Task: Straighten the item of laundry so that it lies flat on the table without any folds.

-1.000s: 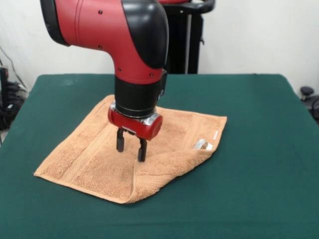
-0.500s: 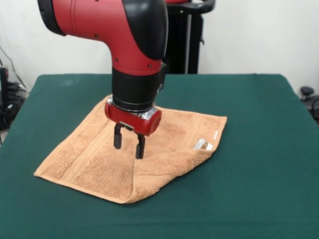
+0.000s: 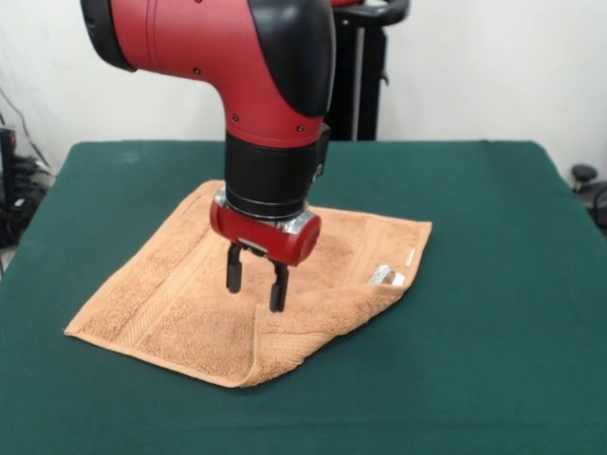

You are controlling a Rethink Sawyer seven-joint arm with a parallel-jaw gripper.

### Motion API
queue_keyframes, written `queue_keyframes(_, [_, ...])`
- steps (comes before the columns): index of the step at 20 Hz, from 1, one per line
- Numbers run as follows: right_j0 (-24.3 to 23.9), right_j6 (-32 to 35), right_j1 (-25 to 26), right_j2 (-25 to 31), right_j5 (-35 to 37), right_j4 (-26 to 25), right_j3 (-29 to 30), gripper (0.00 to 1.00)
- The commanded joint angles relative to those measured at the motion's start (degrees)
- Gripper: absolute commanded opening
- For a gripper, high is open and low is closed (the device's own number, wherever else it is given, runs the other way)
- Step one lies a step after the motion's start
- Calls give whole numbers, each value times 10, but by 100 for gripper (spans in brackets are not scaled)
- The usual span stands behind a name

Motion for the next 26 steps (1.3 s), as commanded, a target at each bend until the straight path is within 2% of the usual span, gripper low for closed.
queue_keyframes(1, [25, 65, 46, 24, 47, 29, -14, 100])
queue_keyframes(20, [8, 51, 67, 38, -2, 18, -1, 100])
queue_keyframes(26, [2, 48, 95, 40, -29, 9, -11, 100])
